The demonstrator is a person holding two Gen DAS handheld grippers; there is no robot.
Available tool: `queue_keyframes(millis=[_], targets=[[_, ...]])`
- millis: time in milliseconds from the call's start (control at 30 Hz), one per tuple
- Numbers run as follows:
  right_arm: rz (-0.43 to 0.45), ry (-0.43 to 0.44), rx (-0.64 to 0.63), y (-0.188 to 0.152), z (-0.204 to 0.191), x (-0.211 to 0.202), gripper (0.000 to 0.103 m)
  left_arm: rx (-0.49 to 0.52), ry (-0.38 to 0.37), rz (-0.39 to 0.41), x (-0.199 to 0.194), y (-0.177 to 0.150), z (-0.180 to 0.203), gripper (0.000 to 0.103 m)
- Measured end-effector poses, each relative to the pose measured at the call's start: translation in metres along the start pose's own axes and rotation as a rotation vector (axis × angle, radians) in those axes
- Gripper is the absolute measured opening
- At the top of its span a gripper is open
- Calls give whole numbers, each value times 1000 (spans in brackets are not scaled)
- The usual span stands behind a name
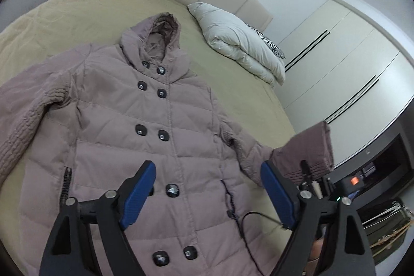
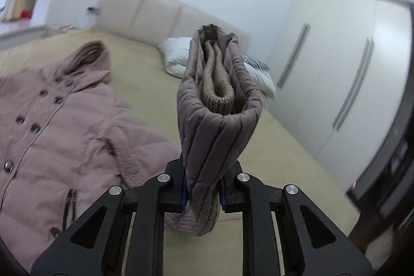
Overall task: Fold large clothes
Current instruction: 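Pass the sleeve cuff from the right gripper into the left gripper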
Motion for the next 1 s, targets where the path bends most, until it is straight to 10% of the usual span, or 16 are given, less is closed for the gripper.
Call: queue_keyframes(millis=[367, 533, 600, 733, 900, 967, 1000], targets=[[150, 127, -462, -9, -155, -91, 16, -219, -276, -194, 30, 1, -9, 100], [158, 139, -508, -18, -173, -130, 16, -248, -242, -236, 44, 0, -20, 99], [162, 137, -508, -15, -174, -134, 16, -270, -236, -271, 51, -3, -24, 91], [159, 145, -523, -8, -192, -143, 16, -301, -271, -330, 64, -8, -27, 35], [155, 183, -525, -7, -195, -147, 24, -289, -274, -300, 56, 13, -27, 20], [135, 239, -449, -2, -183, -154, 38, -273, -267, -246, 44, 36, -28, 18], [103, 282, -369, 1, -174, -155, 69, -265, -259, -213, 37, 51, -29, 18]])
Point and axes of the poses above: each gripper's, at about its wrist camera, not at the fingertips, and x roughly the way its jaws point, z to its right, y to its top, the point moved 2 cm from there along x, roughly the way its jaws point, and after that the axes turned 6 degrees about y, right-handed, at the moved point
